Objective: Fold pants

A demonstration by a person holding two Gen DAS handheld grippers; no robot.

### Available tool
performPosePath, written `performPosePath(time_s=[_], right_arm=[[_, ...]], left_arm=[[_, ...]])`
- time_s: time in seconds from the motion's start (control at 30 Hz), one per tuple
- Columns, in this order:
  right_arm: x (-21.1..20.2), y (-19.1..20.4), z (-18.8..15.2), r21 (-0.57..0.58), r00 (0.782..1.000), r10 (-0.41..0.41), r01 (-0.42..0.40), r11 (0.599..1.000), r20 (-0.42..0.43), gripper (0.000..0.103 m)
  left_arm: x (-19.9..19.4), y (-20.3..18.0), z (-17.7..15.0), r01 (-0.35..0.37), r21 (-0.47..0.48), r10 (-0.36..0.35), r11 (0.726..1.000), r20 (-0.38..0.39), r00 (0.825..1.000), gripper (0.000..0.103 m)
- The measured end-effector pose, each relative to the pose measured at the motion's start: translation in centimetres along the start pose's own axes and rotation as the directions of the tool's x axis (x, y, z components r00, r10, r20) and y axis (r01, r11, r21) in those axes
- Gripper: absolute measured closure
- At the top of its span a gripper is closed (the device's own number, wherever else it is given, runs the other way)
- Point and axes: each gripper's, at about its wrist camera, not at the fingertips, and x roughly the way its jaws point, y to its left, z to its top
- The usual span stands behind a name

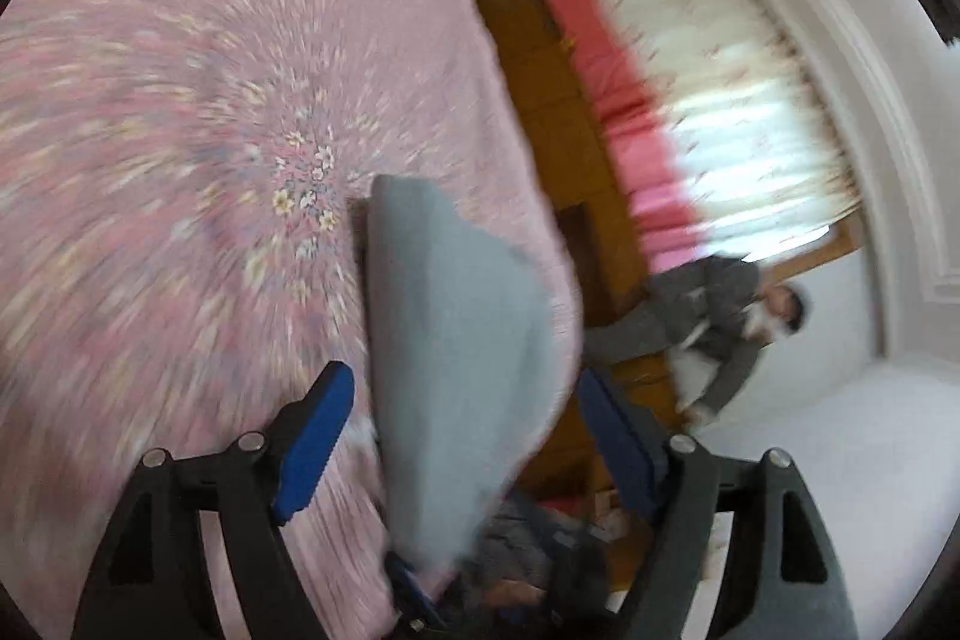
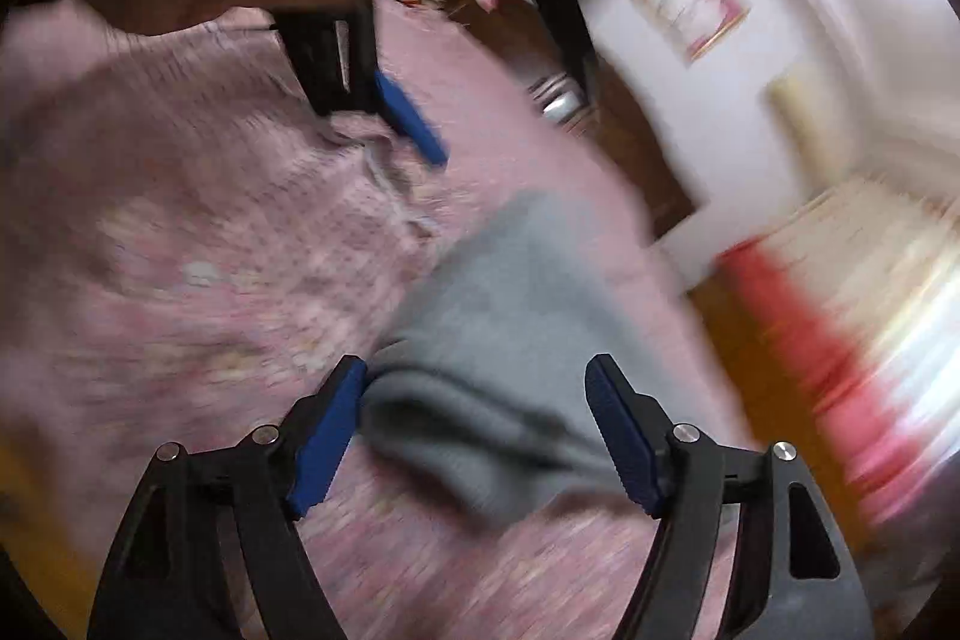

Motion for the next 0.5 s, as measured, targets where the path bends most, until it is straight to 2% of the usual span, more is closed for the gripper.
performPosePath(time_s=[0.03, 0.07, 0.13, 0.17, 0.2, 0.23, 0.27, 0.37, 0.47, 0.5], right_arm=[[0.1, 0.6, 0.1, -0.040, 1.000, -0.021, 0.021, 0.999, -0.004, 0.078], [0.1, 1.1, 0.2, -0.064, 0.999, -0.028, 0.027, 0.998, -0.016, 0.083], [-0.2, 1.2, 0.6, -0.051, 1.000, -0.004, 0.002, 0.999, -0.028, 0.086], [-0.2, 1.0, 0.8, -0.040, 0.999, 0.004, -0.006, 0.999, -0.034, 0.087], [-0.4, 0.7, 1.2, -0.025, 0.999, 0.001, -0.002, 1.000, -0.034, 0.088], [-0.7, 0.3, 1.7, -0.012, 1.000, 0.002, -0.002, 1.000, -0.028, 0.088], [-1.1, -0.1, 2.5, 0.005, 1.000, 0.006, -0.006, 1.000, -0.017, 0.088], [-2.9, 0.0, 4.5, -0.004, 1.000, 0.001, -0.001, 1.000, 0.011, 0.088], [-3.0, 1.7, 7.1, -0.015, 0.998, 0.035, -0.034, 0.999, 0.047, 0.088], [-3.2, 2.3, 7.8, -0.018, 0.997, 0.052, -0.051, 0.999, 0.058, 0.090]], left_arm=[[2.1, 0.2, 0.4, -0.060, 0.010, 0.061, 0.998, -0.030, 0.998, 0.022], [3.3, 0.4, 0.9, -0.090, 0.012, 0.091, 0.996, -0.038, 0.995, 0.022], [4.5, 0.2, 1.4, -0.091, 0.036, 0.092, 0.995, -0.004, 0.996, 0.027], [4.6, -0.1, 1.7, -0.077, 0.061, 0.076, 0.995, 0.017, 0.997, 0.054], [4.7, -0.2, 2.1, -0.098, 0.076, 0.096, 0.992, 0.019, 0.995, 0.078], [4.7, 0.0, 2.2, -0.114, 0.073, 0.112, 0.991, 0.022, 0.993, 0.083], [4.3, 0.6, 2.3, -0.094, 0.046, 0.093, 0.995, 0.014, 0.996, 0.089], [1.6, 2.2, 2.6, -0.040, -0.038, 0.042, 0.998, 0.044, 0.998, 0.092], [-3.3, 2.2, 1.8, -0.068, -0.021, 0.069, 0.997, 0.109, 0.992, 0.094], [-5.3, 2.3, 1.4, -0.085, -0.012, 0.085, 0.996, 0.138, 0.987, 0.102]])
